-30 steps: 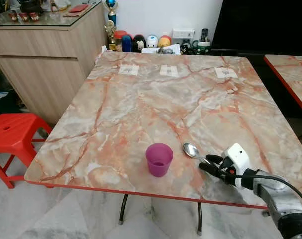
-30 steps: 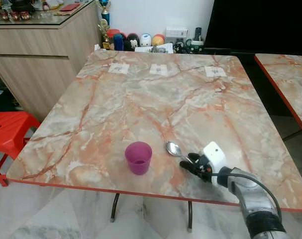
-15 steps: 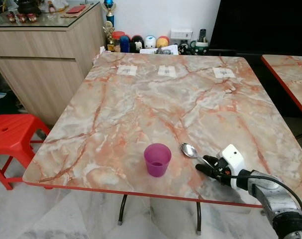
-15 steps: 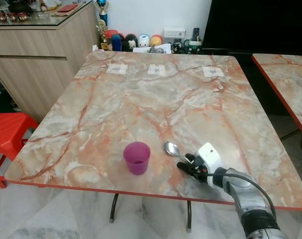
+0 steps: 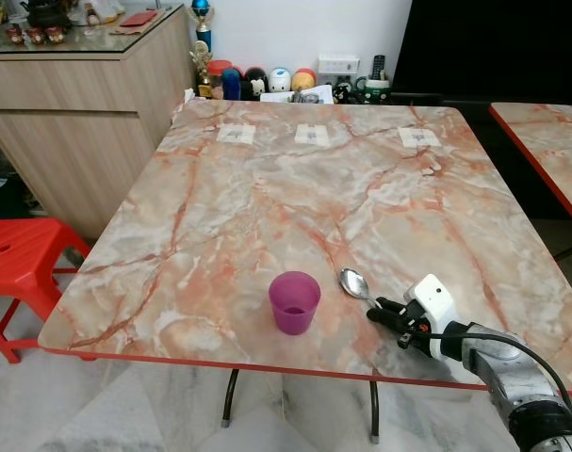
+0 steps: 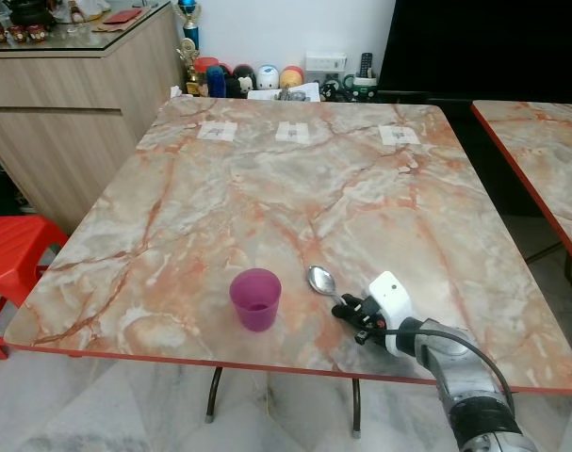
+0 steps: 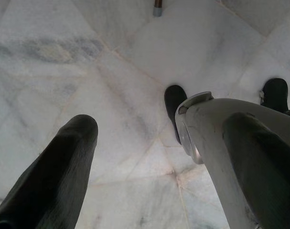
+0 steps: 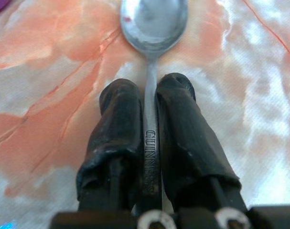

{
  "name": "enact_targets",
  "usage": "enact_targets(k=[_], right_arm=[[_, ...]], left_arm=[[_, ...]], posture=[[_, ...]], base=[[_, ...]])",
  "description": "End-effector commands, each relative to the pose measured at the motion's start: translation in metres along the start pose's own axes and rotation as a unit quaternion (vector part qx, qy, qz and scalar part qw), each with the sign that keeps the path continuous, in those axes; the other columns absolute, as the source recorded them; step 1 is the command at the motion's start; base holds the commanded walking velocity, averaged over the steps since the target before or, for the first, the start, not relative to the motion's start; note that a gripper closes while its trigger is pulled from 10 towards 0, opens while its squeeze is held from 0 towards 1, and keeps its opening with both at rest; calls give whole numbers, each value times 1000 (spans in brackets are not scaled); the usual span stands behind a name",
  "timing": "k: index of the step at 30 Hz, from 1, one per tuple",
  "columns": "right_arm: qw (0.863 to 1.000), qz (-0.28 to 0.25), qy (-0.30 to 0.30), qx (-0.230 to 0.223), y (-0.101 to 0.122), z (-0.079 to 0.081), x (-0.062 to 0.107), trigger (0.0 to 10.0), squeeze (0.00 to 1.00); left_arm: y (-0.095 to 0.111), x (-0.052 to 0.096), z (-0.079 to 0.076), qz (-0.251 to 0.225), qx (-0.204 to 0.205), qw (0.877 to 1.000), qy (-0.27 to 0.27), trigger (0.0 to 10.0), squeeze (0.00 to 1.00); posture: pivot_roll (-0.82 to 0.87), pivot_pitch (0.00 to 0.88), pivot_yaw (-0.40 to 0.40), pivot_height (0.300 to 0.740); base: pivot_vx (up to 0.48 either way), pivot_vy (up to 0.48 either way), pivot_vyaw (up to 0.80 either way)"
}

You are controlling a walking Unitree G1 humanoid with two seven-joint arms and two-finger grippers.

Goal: Setting the table

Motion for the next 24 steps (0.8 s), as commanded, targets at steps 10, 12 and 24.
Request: enact_targets(k=[10, 12, 24], right_arm=[[999, 47, 15, -19, -24, 19, -5, 0, 0], [999, 41, 5, -23, -23, 19, -7, 0, 0], [981, -84, -160, -70, 14, -4, -13, 10000, 0]], left_arm=[[-8, 2, 3, 15, -3, 1000, 2, 10000, 0], [-8, 2, 3, 15, -3, 1000, 2, 10000, 0], [-9, 2, 3, 16, -4, 1000, 2, 10000, 0]], posture=[[13, 118, 5, 740], [13, 117, 4, 740], [13, 115, 1, 740]], base=[[0, 0, 0], [0, 0, 0], [0, 0, 0]])
Point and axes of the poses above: a point about 5 cm out from each wrist's last joint towards the gripper, its own x axis pointing back from the gripper into the wrist, its own y axis along the axis of the wrist's last joint, z = x × y, the point moved 2 cm from there along -x, pointing out of the wrist towards the gripper, and after that the axes turned 11 degrees about x, right-handed, at the moved point
